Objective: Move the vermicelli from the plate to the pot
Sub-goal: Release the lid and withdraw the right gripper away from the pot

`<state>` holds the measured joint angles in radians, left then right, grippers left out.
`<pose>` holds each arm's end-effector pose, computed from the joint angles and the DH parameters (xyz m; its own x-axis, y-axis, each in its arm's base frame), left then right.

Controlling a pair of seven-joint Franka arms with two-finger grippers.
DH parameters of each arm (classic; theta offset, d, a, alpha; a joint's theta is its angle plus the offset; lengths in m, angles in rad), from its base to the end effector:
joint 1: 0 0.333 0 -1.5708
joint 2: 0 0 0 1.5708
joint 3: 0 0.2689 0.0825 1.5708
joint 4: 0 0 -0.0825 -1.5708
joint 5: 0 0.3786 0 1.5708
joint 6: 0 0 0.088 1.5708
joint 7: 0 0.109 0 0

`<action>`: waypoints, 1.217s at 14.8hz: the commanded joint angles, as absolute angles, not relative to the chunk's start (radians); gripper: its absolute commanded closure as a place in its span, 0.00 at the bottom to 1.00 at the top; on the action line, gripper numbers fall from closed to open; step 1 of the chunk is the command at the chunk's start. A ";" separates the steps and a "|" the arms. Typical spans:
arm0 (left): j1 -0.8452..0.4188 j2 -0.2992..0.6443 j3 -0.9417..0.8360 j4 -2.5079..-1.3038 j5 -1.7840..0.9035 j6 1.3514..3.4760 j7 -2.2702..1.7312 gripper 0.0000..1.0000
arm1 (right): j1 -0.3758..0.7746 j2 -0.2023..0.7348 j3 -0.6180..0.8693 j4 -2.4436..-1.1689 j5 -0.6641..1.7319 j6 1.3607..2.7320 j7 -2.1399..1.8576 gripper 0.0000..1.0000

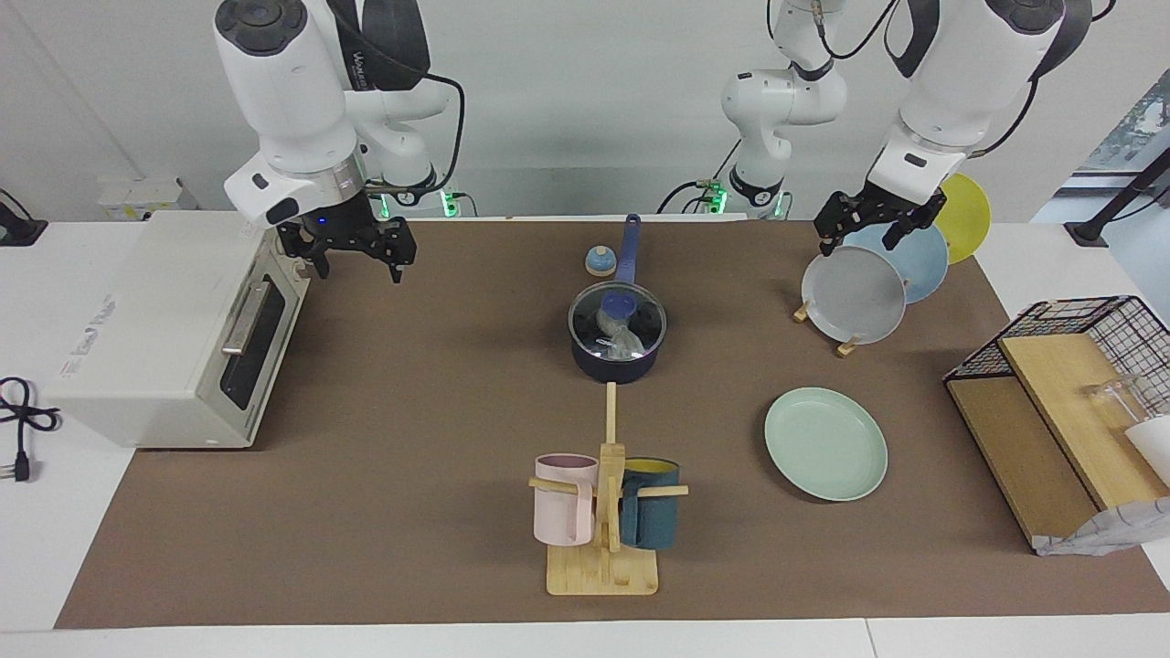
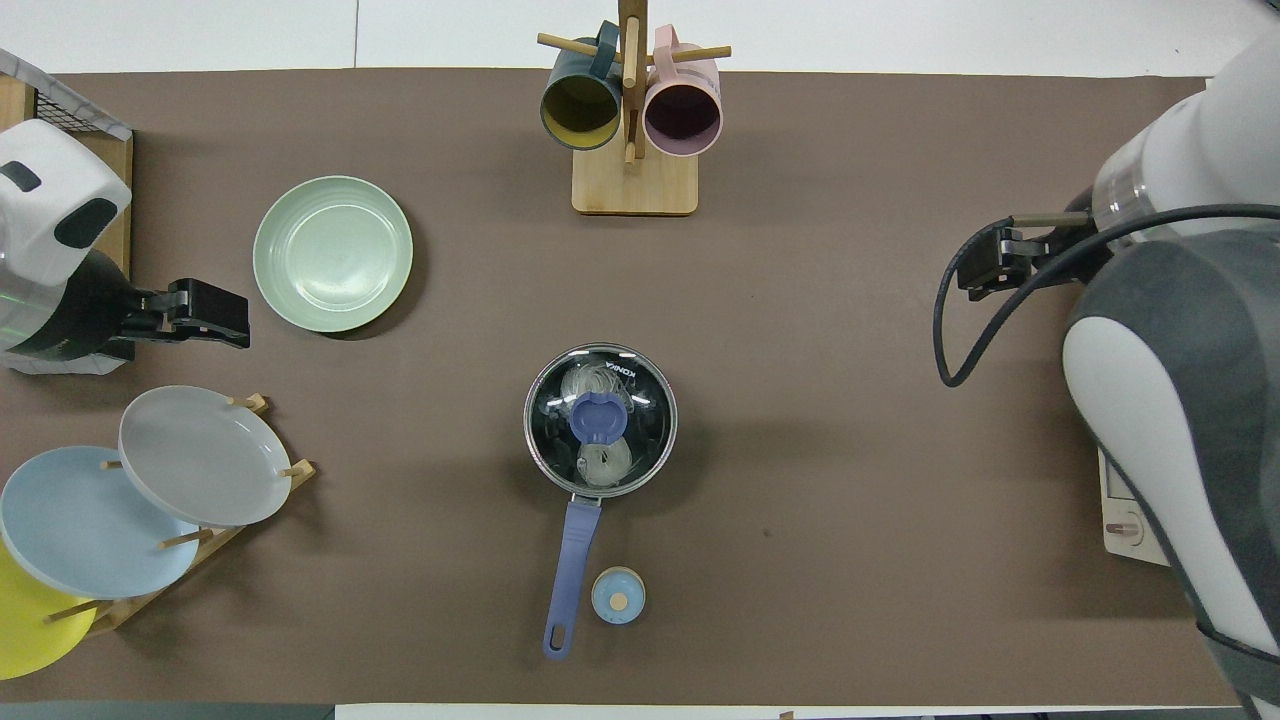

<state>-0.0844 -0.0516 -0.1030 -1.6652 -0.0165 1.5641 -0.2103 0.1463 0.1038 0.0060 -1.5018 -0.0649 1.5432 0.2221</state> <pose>0.5230 -0.1022 0.5587 0.9984 0.0234 -0.0510 0.0235 -0.9997 0.0005 0.5667 0.0795 0.5471 0.9964 -0.0712 -0.0466 -0.0675 -0.9948 0.0763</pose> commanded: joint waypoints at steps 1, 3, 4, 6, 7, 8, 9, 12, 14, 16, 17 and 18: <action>-0.071 -0.063 -0.110 -1.669 -0.026 1.557 -0.216 0.00 | 0.095 0.080 0.017 -1.534 -0.022 1.566 0.155 0.00; -0.071 -0.063 -0.110 -1.669 -0.026 1.557 -0.216 0.00 | 0.091 0.069 0.005 -1.529 -0.015 1.492 0.028 0.00; -0.071 -0.063 -0.110 -1.669 -0.026 1.557 -0.216 0.00 | 0.092 0.061 -0.024 -1.532 -0.014 1.453 -0.010 0.00; -0.071 -0.063 -0.110 -1.669 -0.026 1.557 -0.216 0.00 | 0.092 0.019 -0.066 -1.586 -0.015 1.439 -0.037 0.00; -0.071 -0.063 -0.110 -1.670 -0.026 1.557 -0.216 0.00 | 0.092 -0.018 -0.072 -1.638 -0.015 1.448 -0.043 0.00; -0.071 -0.064 -0.110 -1.669 -0.026 1.557 -0.216 0.00 | 0.092 -0.031 -0.074 -1.663 -0.017 1.450 -0.040 0.00; -0.071 -0.063 -0.110 -1.669 -0.026 1.557 -0.216 0.00 | 0.092 -0.034 -0.074 -1.669 -0.018 1.448 -0.041 0.00; -0.071 -0.063 -0.110 -1.669 -0.026 1.557 -0.216 0.00 | 0.083 -0.028 -0.072 -1.663 -0.037 1.489 -0.044 0.00; -0.071 -0.063 -0.110 -1.669 -0.026 1.557 -0.216 0.00 | 0.077 -0.023 -0.074 -1.660 -0.032 1.491 -0.044 0.00; -0.071 -0.063 -0.110 -1.670 -0.026 1.555 -0.216 0.00 | 0.069 -0.023 -0.074 -1.654 -0.028 1.482 -0.044 0.00; -0.071 -0.063 -0.110 -1.669 -0.026 1.557 -0.216 0.00 | 0.063 -0.021 -0.075 -1.646 -0.028 1.483 -0.044 0.00; -0.071 -0.063 -0.110 -1.669 -0.026 1.557 -0.216 0.00 | 0.060 -0.020 -0.075 -1.635 -0.025 1.482 -0.044 0.00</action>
